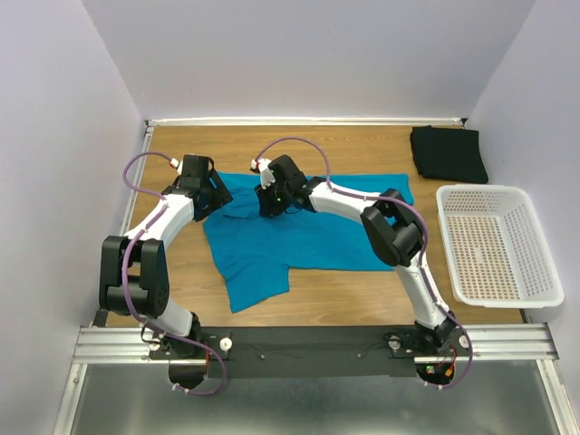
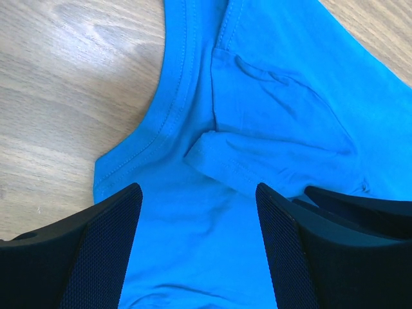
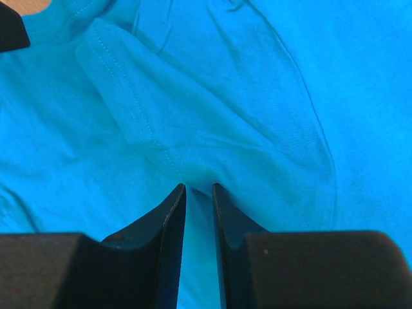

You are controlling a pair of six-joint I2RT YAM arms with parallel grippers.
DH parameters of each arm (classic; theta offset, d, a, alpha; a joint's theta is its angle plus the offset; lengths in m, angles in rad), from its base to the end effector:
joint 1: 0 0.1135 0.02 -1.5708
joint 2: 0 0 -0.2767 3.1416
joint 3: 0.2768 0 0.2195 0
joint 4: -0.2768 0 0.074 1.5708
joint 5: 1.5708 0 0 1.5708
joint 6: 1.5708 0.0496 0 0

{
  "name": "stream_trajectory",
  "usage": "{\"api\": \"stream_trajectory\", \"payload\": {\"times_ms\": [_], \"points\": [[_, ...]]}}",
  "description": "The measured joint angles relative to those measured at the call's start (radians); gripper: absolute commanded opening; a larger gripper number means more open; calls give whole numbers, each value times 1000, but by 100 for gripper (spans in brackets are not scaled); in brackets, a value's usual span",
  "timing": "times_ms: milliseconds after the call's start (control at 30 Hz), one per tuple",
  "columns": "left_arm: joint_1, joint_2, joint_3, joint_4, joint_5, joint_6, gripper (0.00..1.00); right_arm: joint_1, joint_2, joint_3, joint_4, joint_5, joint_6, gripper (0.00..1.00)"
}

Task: Fold and stack the t-shirts
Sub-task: Fold the tshirt

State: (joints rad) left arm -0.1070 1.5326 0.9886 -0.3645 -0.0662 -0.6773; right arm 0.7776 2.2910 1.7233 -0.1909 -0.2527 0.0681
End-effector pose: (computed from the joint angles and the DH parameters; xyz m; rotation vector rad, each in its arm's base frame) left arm 0.2957 -0.0285 0.2347 -0.7287 2.3850 -0.2514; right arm 0.3486 0.3606 0.1746 -0.9595 2.2118 0.7036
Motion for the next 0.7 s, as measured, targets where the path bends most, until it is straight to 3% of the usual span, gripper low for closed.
{"api": "stream_trajectory", "payload": {"times_ms": [267,567,700], "points": [[0,0,-5,3,0,6,79,0,2,10,3,1,-9,35],[-16,37,-6,15,-1,18,57,0,6,19,5,2,-18,36],[-34,80,-5,21,-2,19,53,0,6,20,5,2,-18,36]]}}
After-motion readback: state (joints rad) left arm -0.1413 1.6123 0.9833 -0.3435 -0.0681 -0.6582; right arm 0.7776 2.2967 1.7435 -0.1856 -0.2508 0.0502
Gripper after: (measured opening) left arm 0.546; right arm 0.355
